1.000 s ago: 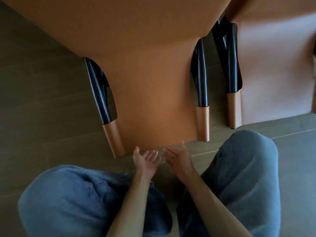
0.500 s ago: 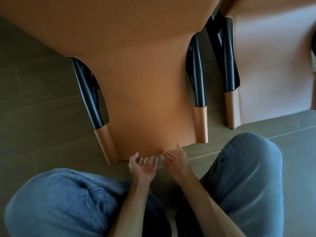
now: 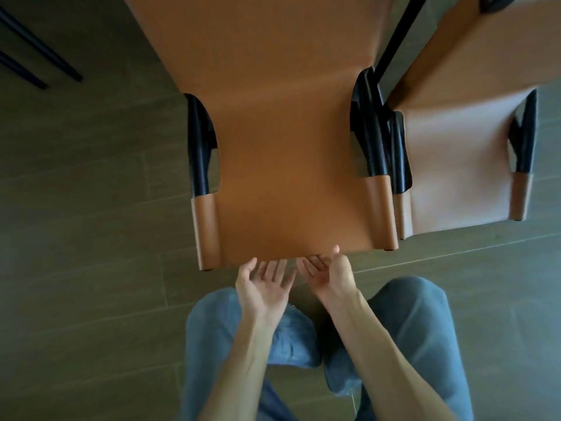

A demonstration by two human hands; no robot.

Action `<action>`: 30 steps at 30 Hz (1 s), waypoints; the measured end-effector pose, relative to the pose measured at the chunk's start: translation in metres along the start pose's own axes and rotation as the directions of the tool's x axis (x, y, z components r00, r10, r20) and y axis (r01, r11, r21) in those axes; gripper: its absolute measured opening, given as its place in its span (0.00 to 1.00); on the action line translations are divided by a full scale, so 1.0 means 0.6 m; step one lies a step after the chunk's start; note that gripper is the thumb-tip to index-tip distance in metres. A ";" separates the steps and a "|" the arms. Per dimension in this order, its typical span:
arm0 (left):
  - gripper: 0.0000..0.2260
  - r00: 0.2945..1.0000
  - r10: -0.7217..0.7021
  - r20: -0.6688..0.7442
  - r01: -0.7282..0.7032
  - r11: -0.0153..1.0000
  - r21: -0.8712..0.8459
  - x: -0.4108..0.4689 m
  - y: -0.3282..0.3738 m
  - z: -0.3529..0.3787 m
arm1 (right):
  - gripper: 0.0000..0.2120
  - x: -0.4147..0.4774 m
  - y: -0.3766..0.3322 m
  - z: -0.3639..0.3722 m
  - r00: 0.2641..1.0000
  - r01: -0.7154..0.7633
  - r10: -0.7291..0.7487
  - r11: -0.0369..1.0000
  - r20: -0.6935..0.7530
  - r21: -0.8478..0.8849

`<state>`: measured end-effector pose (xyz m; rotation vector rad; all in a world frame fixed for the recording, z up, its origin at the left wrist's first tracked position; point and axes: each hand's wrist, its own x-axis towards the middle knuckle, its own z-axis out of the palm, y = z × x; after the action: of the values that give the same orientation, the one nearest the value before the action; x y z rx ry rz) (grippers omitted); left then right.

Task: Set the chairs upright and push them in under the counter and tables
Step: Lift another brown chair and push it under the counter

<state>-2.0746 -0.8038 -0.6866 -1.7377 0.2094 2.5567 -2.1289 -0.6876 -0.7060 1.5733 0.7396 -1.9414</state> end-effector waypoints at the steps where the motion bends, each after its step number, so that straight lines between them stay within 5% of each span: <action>1: 0.14 1.000 0.021 0.008 -0.022 0.997 0.068 -0.034 0.016 0.024 | 0.29 -0.036 -0.012 0.023 1.000 0.003 -0.003 1.000 0.017 0.020; 3: 0.11 0.989 0.150 0.013 -0.144 0.912 0.384 -0.104 0.044 0.080 | 0.30 -0.107 -0.036 0.076 0.998 0.029 -0.032 0.998 0.049 0.063; 4: 0.10 0.956 0.291 0.046 -0.257 0.746 0.615 -0.137 0.054 0.104 | 0.31 -0.137 -0.049 0.100 0.998 0.035 -0.040 0.996 0.058 0.084; 6: 0.14 0.764 0.563 0.316 -0.465 0.140 0.874 -0.192 0.069 0.144 | 0.33 -0.195 -0.075 0.152 0.996 0.047 -0.056 0.992 0.076 0.116; 8: 0.22 0.557 0.497 0.665 -0.528 -0.406 0.746 -0.227 0.089 0.194 | 0.34 -0.251 -0.104 0.207 0.991 0.067 -0.081 0.990 0.107 0.125; 11: 0.34 0.568 0.207 0.796 -0.420 -0.760 0.497 -0.229 0.125 0.282 | 0.34 -0.306 -0.143 0.272 0.983 0.092 -0.109 0.989 0.147 0.119; 15: 0.36 0.676 0.121 0.727 -0.268 -0.879 0.395 -0.234 0.170 0.378 | 0.34 -0.364 -0.193 0.347 0.974 0.089 -0.111 0.989 0.196 0.117; 24: 0.36 0.703 0.133 0.699 -0.226 -0.890 0.397 -0.292 0.253 0.615 | 0.35 -0.464 -0.326 0.527 0.959 0.018 -0.039 0.997 0.280 0.077; 27: 0.35 0.694 0.153 0.703 -0.192 -0.902 0.387 -0.293 0.283 0.696 | 0.28 -0.486 -0.378 0.596 0.959 0.098 -0.046 0.980 0.280 -0.175; 29: 0.35 0.670 0.159 0.725 -0.181 -0.913 0.367 -0.291 0.302 0.742 | 0.18 -0.506 -0.411 0.631 0.940 0.297 -0.138 0.784 0.313 -0.545; 30: 0.35 0.651 0.162 0.742 -0.173 -0.920 0.352 -0.292 0.312 0.766 | 0.14 -0.516 -0.425 0.648 0.891 0.450 -0.237 0.560 0.386 -0.695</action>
<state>-2.4542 -0.9196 -0.3413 -0.1788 2.8019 0.3322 -2.5195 -0.7601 -0.3135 0.6476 1.6055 -1.6313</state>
